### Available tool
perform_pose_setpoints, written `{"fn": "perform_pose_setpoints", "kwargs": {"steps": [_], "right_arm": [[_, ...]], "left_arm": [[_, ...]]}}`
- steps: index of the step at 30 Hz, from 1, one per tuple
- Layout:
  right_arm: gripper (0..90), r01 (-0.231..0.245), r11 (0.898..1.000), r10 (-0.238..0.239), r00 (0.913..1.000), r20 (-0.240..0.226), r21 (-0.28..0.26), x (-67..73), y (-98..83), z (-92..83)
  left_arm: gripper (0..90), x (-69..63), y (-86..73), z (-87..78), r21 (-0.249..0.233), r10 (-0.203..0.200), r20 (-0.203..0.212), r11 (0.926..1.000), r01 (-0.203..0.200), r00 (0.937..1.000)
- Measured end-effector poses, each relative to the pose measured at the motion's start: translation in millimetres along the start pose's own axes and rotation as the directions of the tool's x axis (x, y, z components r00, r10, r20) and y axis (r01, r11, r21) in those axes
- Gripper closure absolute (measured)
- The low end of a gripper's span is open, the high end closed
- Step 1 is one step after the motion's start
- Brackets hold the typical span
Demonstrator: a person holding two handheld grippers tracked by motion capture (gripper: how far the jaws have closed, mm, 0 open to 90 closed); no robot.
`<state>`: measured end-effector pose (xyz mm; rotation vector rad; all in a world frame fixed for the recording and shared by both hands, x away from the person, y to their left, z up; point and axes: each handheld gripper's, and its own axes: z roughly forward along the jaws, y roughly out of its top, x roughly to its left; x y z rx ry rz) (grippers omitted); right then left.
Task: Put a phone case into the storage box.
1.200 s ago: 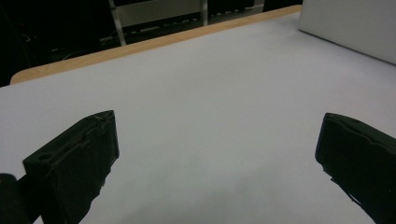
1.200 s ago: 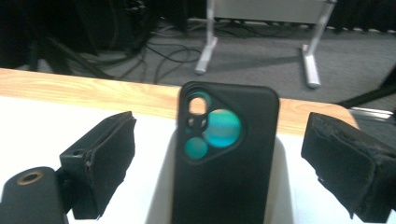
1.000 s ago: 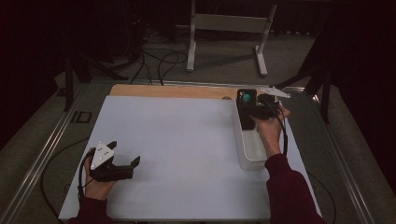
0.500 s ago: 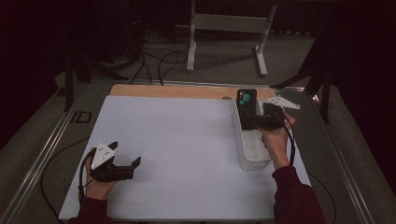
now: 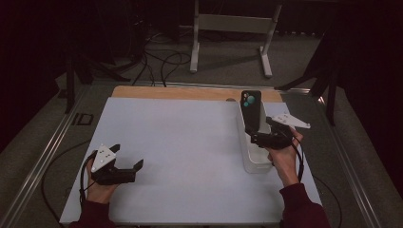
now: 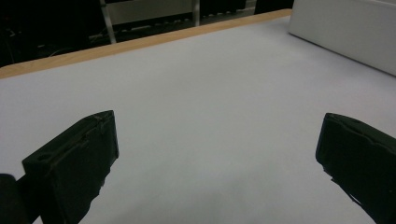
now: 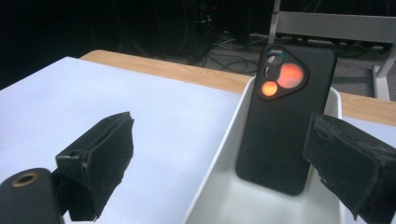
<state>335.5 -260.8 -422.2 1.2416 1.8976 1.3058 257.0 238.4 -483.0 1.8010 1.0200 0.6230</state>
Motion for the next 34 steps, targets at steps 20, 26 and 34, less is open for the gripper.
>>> {"fn": "perform_pose_setpoints", "kwargs": {"steps": [20,26,34], "right_arm": [[8.1,0.017,0.996,-0.023,0.9979,-0.06,-0.09,12.8,-52.4,-49.7],[8.1,0.023,0.994,-0.029,0.998,-0.055,-0.111,10.3,-71.8,-62.7],[8.2,0.015,0.995,-0.019,0.999,-0.04,-0.101,3.2,-86.9,-78.7]], "left_arm": [[0.0,-0.9,0.4,-3.0,-0.039,0.002,0.021,0.9992,-0.001,0.9998],[0.0,-0.4,0.0,-3.6,-0.042,-0.003,0.02,0.9991,0.004,0.9998],[0.0,-0.1,-0.7,-2.7,-0.038,-0.002,0.019,0.9993,0.003,0.9998]]}}
